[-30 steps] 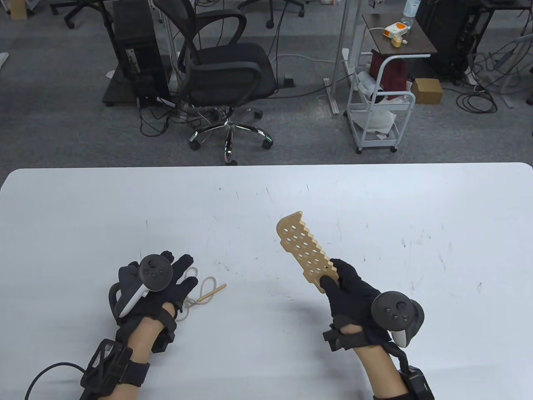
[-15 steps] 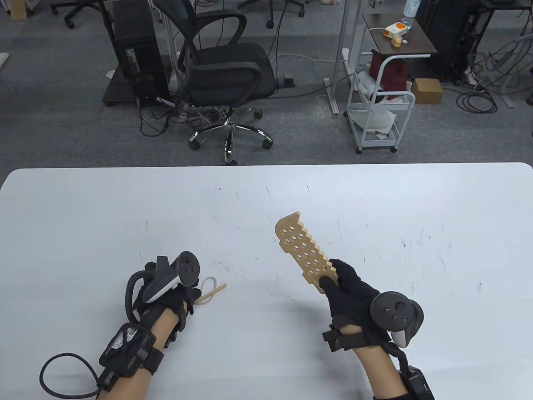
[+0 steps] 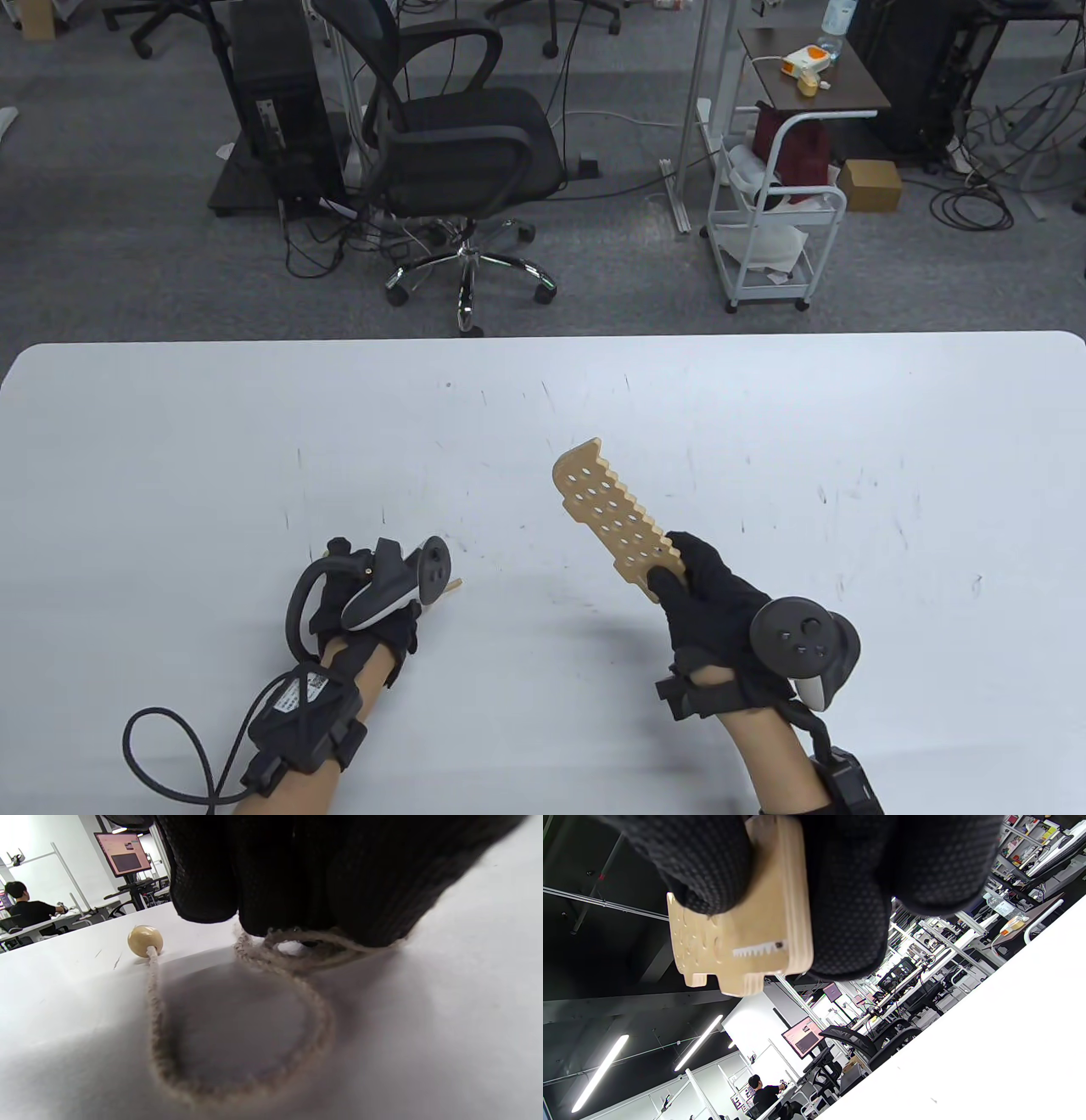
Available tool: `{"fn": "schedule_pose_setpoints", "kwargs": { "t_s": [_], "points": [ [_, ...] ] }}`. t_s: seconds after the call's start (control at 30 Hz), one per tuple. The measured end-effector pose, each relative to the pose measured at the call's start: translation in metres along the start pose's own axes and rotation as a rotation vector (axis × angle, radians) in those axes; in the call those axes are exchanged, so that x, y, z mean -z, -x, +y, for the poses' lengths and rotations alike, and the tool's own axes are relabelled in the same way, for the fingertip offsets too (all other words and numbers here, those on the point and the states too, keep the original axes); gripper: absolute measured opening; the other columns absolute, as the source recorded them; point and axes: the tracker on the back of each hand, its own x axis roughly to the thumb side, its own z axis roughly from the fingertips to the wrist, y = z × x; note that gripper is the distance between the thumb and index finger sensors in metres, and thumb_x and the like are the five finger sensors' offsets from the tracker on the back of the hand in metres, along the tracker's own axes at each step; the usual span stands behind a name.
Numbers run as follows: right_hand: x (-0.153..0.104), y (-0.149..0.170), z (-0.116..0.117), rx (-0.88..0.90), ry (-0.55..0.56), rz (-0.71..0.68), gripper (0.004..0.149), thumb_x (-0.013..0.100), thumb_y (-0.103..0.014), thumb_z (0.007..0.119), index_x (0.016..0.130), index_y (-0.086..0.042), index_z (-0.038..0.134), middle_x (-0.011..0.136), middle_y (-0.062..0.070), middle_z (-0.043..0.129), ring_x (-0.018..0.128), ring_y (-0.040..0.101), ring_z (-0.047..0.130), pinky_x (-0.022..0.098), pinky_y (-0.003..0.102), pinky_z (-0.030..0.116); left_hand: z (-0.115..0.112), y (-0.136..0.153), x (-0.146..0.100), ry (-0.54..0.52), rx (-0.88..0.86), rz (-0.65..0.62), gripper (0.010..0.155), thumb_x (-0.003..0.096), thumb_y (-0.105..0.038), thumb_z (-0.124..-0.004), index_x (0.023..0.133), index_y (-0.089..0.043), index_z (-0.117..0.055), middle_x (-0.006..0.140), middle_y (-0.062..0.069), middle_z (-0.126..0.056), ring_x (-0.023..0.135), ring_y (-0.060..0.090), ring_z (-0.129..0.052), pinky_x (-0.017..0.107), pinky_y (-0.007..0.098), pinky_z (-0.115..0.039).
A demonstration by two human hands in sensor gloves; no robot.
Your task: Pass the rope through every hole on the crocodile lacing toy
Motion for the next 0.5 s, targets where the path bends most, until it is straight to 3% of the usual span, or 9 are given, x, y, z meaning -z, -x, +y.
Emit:
{"fn": "schedule_pose_setpoints", "kwargs": {
  "t_s": [0.17, 0.5],
  "points": [
    [0.0, -0.001, 0.0, 0.0, 0.004, -0.006, 0.049, 0.044, -0.034, 0.085, 0.087, -0.015, 0.073, 0.07, 0.002, 0.094, 0.048, 0.026, 0.105, 0.041, 0.047, 0.083, -0.002, -0.002, -0.003, -0.019, 0.03, -0.017, 0.041, 0.0385, -0.046, -0.095, 0.075, -0.028, -0.1, 0.074, -0.002, -0.099, 0.083, 0.028, -0.093, 0.078, 0.058, -0.053],
    [-0.001, 0.0, -0.002, 0.007, 0.017, 0.002, 0.049, 0.044, -0.034, 0.084, 0.087, -0.015, 0.073, 0.07, 0.001, 0.094, 0.049, 0.026, 0.105, 0.041, 0.047, 0.083, -0.012, -0.002, 0.008, 0.101, -0.003, 0.024, 0.047, 0.0413, -0.055, -0.085, 0.079, -0.026, -0.088, 0.079, -0.001, -0.09, 0.085, 0.031, -0.087, 0.078, 0.06, -0.051]
  ]
}}
